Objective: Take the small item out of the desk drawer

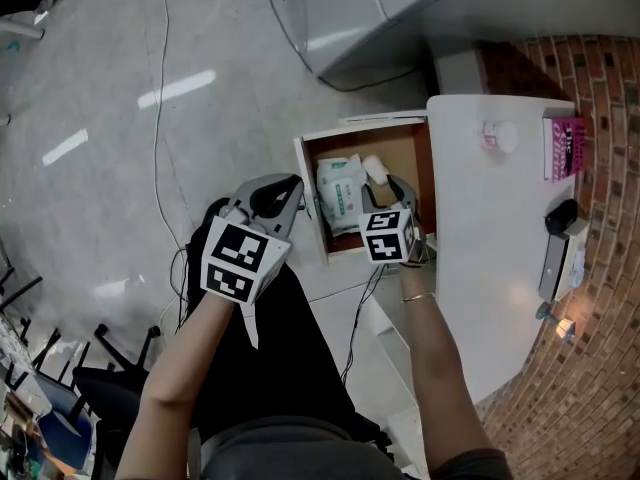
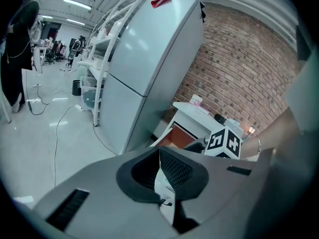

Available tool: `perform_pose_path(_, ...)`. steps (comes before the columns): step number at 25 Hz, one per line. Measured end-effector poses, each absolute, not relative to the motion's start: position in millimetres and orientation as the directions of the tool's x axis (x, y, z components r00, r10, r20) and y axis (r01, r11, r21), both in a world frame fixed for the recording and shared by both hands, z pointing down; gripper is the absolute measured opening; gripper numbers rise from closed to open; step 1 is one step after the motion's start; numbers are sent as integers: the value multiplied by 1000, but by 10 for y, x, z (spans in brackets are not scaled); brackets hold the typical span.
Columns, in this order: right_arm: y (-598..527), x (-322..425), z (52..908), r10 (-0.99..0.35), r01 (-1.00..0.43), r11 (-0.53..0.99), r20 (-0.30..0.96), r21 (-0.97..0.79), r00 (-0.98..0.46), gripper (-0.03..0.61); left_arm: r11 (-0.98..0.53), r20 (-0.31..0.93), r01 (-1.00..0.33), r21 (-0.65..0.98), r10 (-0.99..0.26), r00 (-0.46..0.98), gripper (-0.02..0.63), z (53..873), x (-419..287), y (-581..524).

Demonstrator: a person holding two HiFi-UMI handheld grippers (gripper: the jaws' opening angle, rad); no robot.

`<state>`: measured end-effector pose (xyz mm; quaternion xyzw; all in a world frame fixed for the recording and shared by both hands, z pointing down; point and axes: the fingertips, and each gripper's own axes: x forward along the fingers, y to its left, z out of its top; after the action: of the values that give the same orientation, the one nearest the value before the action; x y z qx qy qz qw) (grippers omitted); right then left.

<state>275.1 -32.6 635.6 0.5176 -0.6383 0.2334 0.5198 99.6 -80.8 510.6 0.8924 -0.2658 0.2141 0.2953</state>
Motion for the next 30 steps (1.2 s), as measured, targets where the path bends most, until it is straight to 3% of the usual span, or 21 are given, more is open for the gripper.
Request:
perform_pose_path(14, -378, 2995, 6915, -285, -809, 518, 948, 278, 143, 215, -634, 528, -618, 464, -362, 768, 25, 5362, 887, -912)
perform_pose_path(30, -335, 3130, 7285, -151, -764, 596, 969, 248, 196, 225, -611, 542, -624, 486, -349, 764, 25, 5540, 862, -973)
